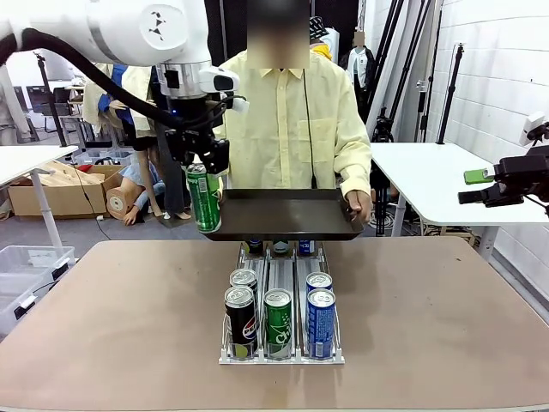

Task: Retrieve and hand over the desired beverage to the person.
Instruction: Place the picked can on the Handle tray extended by the person.

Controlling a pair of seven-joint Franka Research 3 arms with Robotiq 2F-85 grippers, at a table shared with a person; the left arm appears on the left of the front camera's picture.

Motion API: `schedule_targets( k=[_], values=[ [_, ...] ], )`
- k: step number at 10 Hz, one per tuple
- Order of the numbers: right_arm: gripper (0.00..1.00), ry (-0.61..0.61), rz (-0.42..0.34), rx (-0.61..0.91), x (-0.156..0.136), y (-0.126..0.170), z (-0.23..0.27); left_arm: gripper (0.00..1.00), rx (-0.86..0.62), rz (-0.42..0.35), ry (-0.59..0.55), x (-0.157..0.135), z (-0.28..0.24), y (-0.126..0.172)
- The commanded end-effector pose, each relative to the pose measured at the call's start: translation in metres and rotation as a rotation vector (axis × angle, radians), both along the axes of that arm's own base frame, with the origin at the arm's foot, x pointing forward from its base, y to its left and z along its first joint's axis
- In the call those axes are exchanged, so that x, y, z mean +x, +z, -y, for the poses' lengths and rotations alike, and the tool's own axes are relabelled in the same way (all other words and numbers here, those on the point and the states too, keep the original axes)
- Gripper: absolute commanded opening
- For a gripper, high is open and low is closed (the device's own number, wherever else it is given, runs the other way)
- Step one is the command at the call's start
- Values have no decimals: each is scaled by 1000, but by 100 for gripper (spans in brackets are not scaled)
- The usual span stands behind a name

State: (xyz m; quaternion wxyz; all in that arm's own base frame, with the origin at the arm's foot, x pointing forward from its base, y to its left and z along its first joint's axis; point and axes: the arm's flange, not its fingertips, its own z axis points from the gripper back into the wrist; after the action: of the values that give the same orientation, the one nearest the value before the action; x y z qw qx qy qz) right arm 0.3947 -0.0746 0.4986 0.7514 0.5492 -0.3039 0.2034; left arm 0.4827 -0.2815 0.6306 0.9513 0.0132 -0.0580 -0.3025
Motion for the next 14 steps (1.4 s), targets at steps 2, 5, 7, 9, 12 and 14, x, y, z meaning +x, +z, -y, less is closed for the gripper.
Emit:
schedule_targets(
  k=[2,5,7,9,12,14],
  values=[
    [100,0,0,14,0,1,-1,0,-5,26,36,33,18,11],
    [100,0,0,14,0,1,-1,0,3,-6,48,59,33,0],
    [100,0,0,14,0,1,-1,0,4,-23,47,75,40,-6],
    [100,0,0,14,0,1,-1,0,15,-31,51,94,46,-11],
    [100,0,0,14,0,1,-1,0,7,-29,58,110,50,-22],
    [100,0,0,14,0,1,-1,0,17,-31,77,120,54,-31]
  ],
)
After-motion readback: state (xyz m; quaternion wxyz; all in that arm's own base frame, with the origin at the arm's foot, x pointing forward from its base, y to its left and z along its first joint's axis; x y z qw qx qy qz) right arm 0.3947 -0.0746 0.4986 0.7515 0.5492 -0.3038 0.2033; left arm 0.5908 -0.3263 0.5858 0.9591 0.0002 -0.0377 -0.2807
